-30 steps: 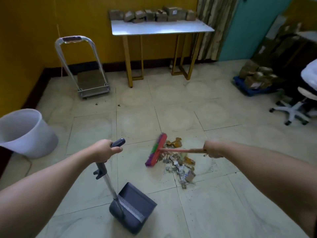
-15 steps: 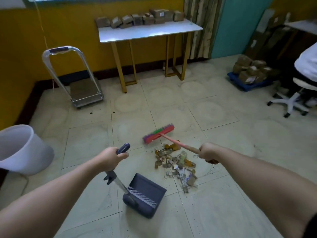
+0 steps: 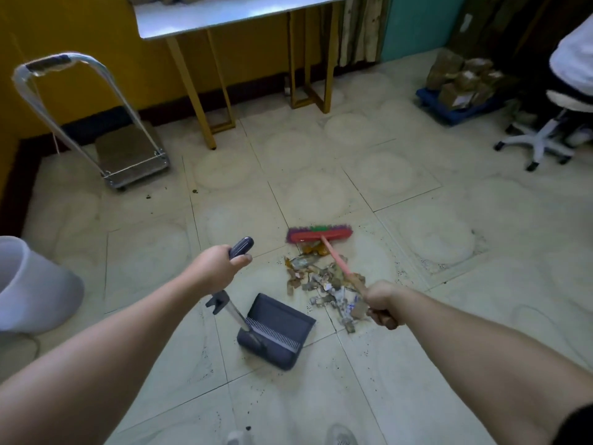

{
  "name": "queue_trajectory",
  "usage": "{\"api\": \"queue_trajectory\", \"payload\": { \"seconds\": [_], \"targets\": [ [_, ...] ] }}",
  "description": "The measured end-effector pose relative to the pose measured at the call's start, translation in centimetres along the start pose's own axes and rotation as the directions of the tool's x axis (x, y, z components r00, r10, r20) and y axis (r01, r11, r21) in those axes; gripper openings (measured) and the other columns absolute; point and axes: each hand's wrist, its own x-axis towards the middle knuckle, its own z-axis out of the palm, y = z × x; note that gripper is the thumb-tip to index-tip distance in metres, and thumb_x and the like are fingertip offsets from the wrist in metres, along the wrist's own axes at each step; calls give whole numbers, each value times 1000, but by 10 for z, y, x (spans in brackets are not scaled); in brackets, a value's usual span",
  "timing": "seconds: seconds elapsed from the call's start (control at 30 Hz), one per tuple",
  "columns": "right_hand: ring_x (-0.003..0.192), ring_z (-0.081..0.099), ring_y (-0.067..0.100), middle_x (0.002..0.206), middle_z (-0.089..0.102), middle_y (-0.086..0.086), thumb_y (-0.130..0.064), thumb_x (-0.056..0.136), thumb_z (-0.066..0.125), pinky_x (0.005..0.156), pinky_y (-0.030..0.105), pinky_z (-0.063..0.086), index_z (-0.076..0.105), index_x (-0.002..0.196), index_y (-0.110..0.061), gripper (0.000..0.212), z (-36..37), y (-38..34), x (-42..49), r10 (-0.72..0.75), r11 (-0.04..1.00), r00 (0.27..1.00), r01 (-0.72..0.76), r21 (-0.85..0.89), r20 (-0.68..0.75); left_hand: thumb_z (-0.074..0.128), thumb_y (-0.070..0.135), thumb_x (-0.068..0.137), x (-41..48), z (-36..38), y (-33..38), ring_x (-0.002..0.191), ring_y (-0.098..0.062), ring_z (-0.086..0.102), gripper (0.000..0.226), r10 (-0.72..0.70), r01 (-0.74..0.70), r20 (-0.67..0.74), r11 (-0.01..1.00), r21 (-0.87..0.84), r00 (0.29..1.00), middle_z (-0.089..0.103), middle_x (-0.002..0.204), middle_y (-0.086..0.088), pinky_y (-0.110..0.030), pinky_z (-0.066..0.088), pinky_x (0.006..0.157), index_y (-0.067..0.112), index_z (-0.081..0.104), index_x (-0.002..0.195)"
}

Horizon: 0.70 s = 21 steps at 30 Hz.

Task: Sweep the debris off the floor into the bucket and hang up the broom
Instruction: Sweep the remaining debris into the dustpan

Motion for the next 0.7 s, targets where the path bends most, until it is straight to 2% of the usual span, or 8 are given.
{"api": "queue_trajectory", "payload": {
  "seconds": [0.1, 0.17, 0.23, 0.3, 0.33, 0.47, 0.6, 0.7],
  "targets": [
    [41, 34, 14, 59, 42, 10, -14, 97, 27, 46, 19, 24, 40, 77, -7, 25, 18, 10, -19, 57, 995, 998, -58, -84, -15, 46, 46, 96, 4, -2, 0, 56, -18, 46, 38, 43, -43, -29, 999, 27, 999, 50, 65, -3, -29, 33, 51, 15, 48, 75],
    [43, 33, 13, 58, 40, 9, -10, 94, 26, 48, 20, 22, 37, 71, -9, 25, 26, 14, -38, 103, 983, 993, -110, -150, -52, 44, 47, 96, 5, -5, -5, 55, -19, 46, 38, 66, -65, -32, 997, 36, 997, 50, 65, -4, -29, 32, 50, 13, 49, 78],
    [39, 33, 13, 56, 39, 9, -5, 93, 25, 46, 16, 26, 37, 77, -9, 20, 33, 16, -59, 109, 969, 991, -123, -214, -78, 44, 47, 96, 6, -7, -12, 54, -19, 46, 38, 88, -87, -24, 996, 34, 996, 50, 65, -4, -28, 32, 49, 13, 48, 79],
    [33, 34, 13, 57, 40, 10, -3, 93, 25, 40, 11, 32, 41, 95, -7, 16, 39, 20, -74, 116, 961, 989, -135, -241, -93, 43, 46, 97, 6, -9, -16, 53, -19, 46, 38, 111, -111, -9, 993, 43, 994, 49, 64, -4, -27, 32, 48, 13, 48, 79],
    [35, 35, 14, 59, 42, 10, -6, 94, 26, 40, 11, 34, 43, 100, -8, 18, 42, 23, -78, 120, 963, 988, -139, -230, -92, 43, 46, 97, 6, -10, -17, 53, -19, 45, 39, 123, -123, 1, 991, 55, 992, 48, 63, -4, -27, 32, 47, 13, 47, 78],
    [44, 37, 17, 69, 51, 16, -34, 94, 33, 49, 20, 30, 45, 87, -8, 30, 57, 40, -88, 78, 993, 992, -86, -83, -96, 45, 48, 96, 5, -12, -19, 53, -19, 47, 40, 140, -142, 34, 986, 90, 990, 50, 64, -3, -27, 33, 46, 11, 49, 80],
    [50, 36, 18, 71, 50, 17, -28, 87, 32, 52, 26, 28, 48, 83, -9, 26, 69, 59, -96, 102, 993, 983, -91, 82, -150, 46, 50, 95, 6, -17, -21, 54, -19, 47, 41, 179, -184, 55, 974, 130, 982, 49, 64, -3, -28, 35, 50, 12, 51, 79],
    [50, 34, 17, 68, 47, 14, -20, 87, 29, 55, 28, 25, 48, 86, -10, 21, 67, 64, -89, 187, 967, 964, -148, 206, -188, 45, 50, 95, 8, -16, -22, 54, -19, 47, 41, 201, -208, 56, 964, 167, 978, 49, 63, -3, -28, 34, 49, 15, 46, 73]
  ]
}}
